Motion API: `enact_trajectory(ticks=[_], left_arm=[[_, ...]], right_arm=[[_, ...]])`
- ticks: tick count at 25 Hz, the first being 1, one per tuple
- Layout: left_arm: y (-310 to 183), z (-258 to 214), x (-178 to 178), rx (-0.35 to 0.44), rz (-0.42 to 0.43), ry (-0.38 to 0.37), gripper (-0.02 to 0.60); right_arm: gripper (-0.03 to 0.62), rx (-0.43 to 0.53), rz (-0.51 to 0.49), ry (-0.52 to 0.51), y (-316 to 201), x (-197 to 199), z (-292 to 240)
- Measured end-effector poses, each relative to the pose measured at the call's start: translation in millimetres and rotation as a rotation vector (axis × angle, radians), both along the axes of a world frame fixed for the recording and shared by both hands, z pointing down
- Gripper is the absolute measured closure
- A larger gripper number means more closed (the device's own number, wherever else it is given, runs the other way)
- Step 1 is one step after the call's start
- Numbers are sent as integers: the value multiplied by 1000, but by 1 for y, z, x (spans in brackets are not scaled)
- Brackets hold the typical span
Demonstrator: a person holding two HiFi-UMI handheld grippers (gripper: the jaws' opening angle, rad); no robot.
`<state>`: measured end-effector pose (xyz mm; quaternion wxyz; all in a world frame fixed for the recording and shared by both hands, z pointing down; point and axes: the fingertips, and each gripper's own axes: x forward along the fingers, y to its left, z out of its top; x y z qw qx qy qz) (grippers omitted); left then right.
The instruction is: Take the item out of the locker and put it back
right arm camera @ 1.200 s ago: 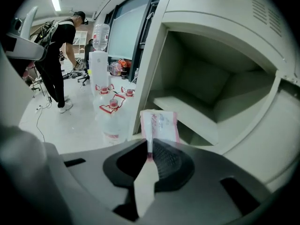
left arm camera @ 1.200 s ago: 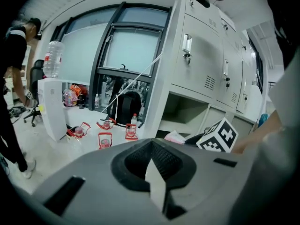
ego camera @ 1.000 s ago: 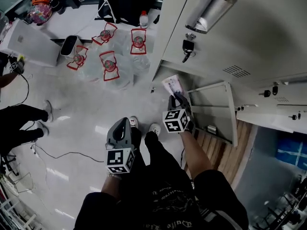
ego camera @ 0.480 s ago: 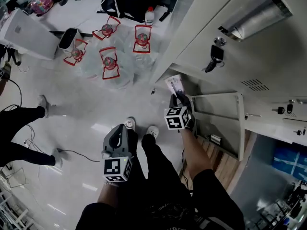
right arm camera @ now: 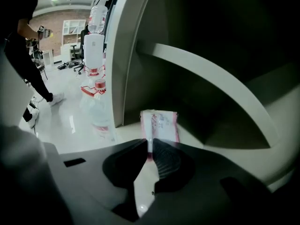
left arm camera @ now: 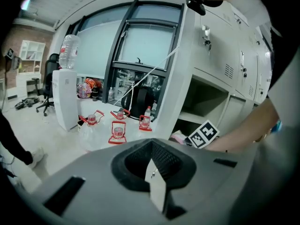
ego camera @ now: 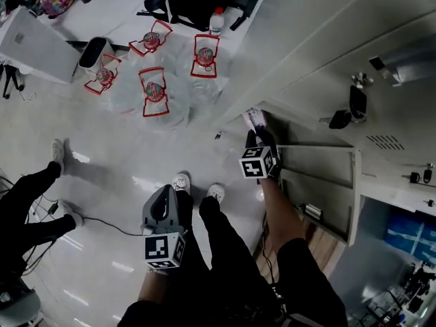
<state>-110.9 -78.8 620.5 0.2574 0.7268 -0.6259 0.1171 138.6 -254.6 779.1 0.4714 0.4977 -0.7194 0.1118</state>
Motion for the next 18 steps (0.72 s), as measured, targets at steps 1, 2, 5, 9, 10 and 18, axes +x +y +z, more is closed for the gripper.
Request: enact_trajectory(ticks=[1, 2, 5, 9, 10, 18], left_arm=[[-1, 3, -1, -1, -6, 4, 575], [-2, 7, -2, -2, -10, 7, 575], [-7, 17, -5, 3, -9, 8, 575], [-17, 22, -7, 23, -37, 36, 575], [-19, 24, -9, 13, -44, 37, 575], [-23, 32, -19, -3, -40, 31, 575]], right_arm=[[557, 2, 5, -6, -4, 0, 2], [556, 4, 15, -14, -8, 1, 4], [556, 14, 43, -25, -21, 1, 11], [556, 19, 26, 7, -38, 4, 21], [556, 19, 24, 13, -41, 3, 23], [548, -29, 72, 37, -44, 8, 37]])
